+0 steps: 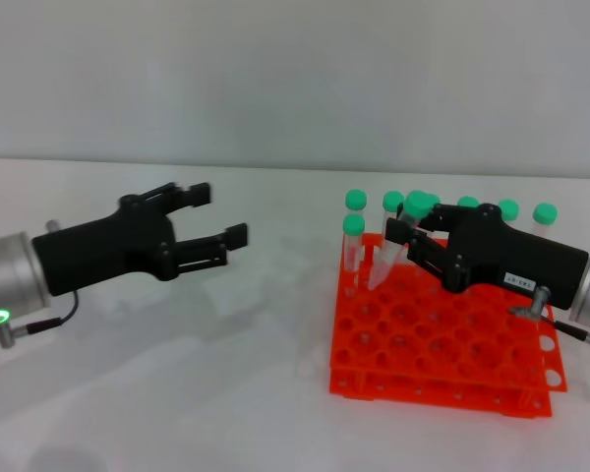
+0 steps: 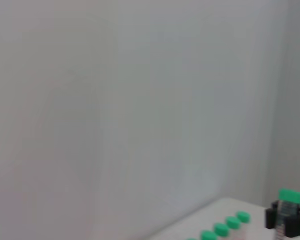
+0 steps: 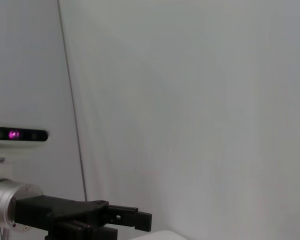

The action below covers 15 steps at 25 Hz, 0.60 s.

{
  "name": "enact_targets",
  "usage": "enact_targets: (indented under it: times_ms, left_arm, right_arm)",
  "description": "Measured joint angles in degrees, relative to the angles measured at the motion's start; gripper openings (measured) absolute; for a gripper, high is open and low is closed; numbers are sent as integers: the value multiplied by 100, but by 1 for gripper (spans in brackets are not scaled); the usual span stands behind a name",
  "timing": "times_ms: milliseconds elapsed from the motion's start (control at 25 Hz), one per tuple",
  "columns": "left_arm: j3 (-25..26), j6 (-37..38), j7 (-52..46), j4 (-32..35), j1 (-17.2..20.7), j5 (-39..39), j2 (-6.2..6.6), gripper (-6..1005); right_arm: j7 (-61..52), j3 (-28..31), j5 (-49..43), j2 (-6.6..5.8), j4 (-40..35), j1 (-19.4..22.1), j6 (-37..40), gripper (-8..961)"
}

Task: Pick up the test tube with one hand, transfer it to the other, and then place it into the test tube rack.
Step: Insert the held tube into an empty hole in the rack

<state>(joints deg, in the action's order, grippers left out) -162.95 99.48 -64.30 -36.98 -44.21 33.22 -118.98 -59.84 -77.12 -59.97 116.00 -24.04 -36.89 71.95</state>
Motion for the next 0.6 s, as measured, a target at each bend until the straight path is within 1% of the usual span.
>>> enact_targets:
  times_ms: [160, 200, 320, 400, 520, 600]
  left_arm:
    - [1, -98, 535, 296, 548, 661, -17, 880]
    - [4, -105, 785, 468, 807, 1044, -19, 880]
    - [7, -154, 1322, 874, 1354, 1883, -19, 879]
    - [12, -213, 1645, 1114, 1654, 2299, -20, 878]
    - [16, -327, 1969, 1423, 1927, 2650, -20, 877]
    - [18, -461, 2084, 1564, 1987, 2717, -20, 877]
  right_arm:
    - [48, 18, 5, -26, -75, -71, -21, 212]
    - [66, 24, 6, -33, -94, -76, -26, 212]
    - [230, 30, 15, -37, -122, -91, -129, 213]
    - [345, 31, 20, -26, -126, -115, -245, 213]
    - [496, 9, 22, -12, -134, -134, -361, 214]
    - [596, 2, 22, -9, -136, -117, -388, 214]
